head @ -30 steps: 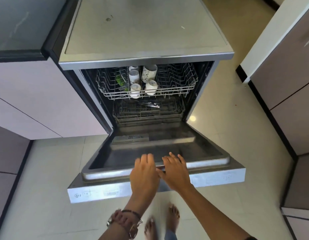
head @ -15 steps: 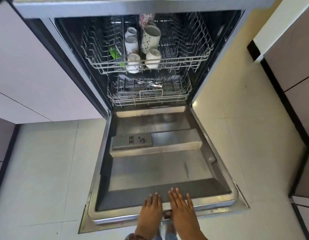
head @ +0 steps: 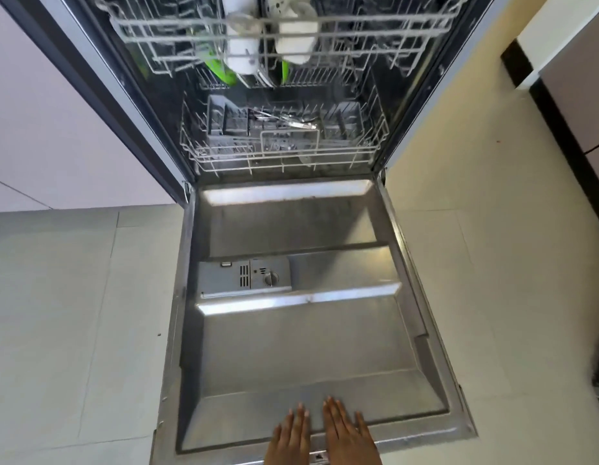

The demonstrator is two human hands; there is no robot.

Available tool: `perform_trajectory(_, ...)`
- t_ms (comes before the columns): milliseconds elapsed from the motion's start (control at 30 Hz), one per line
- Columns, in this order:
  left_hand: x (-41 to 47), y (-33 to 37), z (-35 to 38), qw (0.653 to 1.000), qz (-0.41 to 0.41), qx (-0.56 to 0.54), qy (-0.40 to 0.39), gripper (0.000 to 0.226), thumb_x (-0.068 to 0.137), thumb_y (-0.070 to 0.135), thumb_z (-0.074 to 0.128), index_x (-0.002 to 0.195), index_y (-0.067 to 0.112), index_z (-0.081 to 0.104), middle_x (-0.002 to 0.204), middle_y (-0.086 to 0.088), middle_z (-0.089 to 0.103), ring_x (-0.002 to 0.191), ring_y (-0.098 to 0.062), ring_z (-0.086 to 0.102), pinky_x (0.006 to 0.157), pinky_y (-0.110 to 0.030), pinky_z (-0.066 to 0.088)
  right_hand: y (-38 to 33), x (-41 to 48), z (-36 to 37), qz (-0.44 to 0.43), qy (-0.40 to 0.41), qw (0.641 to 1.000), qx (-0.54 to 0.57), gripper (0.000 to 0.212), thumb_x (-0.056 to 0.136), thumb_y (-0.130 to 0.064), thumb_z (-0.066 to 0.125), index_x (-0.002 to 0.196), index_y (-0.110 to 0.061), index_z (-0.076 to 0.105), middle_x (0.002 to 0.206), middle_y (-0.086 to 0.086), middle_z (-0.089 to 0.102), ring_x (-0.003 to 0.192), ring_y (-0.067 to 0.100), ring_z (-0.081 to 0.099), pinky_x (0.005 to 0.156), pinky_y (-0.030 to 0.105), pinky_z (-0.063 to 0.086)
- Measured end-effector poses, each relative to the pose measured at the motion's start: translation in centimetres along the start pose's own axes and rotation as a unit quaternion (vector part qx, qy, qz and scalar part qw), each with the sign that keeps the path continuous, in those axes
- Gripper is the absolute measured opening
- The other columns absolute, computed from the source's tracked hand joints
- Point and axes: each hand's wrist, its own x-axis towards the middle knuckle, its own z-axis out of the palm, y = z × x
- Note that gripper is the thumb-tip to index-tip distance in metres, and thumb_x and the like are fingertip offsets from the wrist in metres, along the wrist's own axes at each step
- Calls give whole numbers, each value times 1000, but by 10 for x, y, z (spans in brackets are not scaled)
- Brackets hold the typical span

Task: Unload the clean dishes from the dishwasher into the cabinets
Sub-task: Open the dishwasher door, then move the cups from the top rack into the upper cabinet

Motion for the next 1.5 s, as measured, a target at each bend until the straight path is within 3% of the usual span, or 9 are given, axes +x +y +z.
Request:
perform_trajectory(167,7,-12,33,995,12,-50,-91,31,68,19,38,97,21,50,159,-6,7,84,-9,68,96,-32,30,-1,6,36,-26,-65,998,-12,103,62,-26,43,149,-7,-9,159,5,-14,146,14,-13,116,42,0)
perform_trajectory(233,11,-10,27,987,16,-55,-149,44,61,25,36,101,22,54,133,1,47,77,-9,71,109,-32,23,4,10,44,-26,-77,996,-21,107,60,-29,45,148,-6,-12,158,7,-16,147,15,-11,112,43,10)
perform_trajectory(300,13,-6,-3,970,27,-25,-242,53,74,22,39,124,26,57,145,4,25,107,-7,65,114,-33,16,9,16,57,5,-109,994,25,137,44,-37,69,148,-5,-14,160,5,0,142,9,26,114,43,4)
perform_trajectory(367,22,-9,0,965,47,4,-256,58,94,19,37,149,19,20,159,1,7,145,-18,21,118,-40,6,8,30,50,10,-181,983,20,153,34,-41,82,148,-7,-14,148,0,42,115,6,60,115,46,12)
perform_trajectory(467,38,-6,-18,939,38,67,-335,67,96,23,43,151,12,5,160,-2,1,148,-23,5,120,-43,2,5,48,17,-38,-309,950,-38,77,94,-30,44,150,-8,-5,159,5,10,145,13,17,117,47,5)
perform_trajectory(533,54,-4,-27,945,41,57,-319,63,96,19,44,149,9,13,158,-5,15,146,-22,13,119,-40,8,6,69,-1,-52,-349,934,-47,56,100,-24,29,150,-5,11,159,7,11,146,17,15,118,45,1)
perform_trajectory(867,132,-28,-167,992,-11,79,-96,76,92,4,41,149,8,-9,159,-9,-7,148,-21,-3,122,-36,5,4,189,-138,-4,-115,993,-18,66,100,-38,31,151,-11,-2,160,5,-3,148,19,-2,119,40,-1)
perform_trajectory(1200,196,-20,-406,966,6,150,209,65,92,3,30,147,-3,-3,157,-21,2,147,-31,3,121,-41,10,-8,282,-369,-18,221,975,-25,68,94,-29,50,147,-1,20,151,17,30,139,30,32,114,44,29)
perform_trajectory(1500,217,-9,-526,946,-17,204,250,72,93,13,39,148,1,-6,158,-18,-3,147,-31,0,120,-41,4,10,314,-476,-35,315,943,-97,63,89,-17,59,142,-1,31,138,19,45,131,32,41,111,46,35)
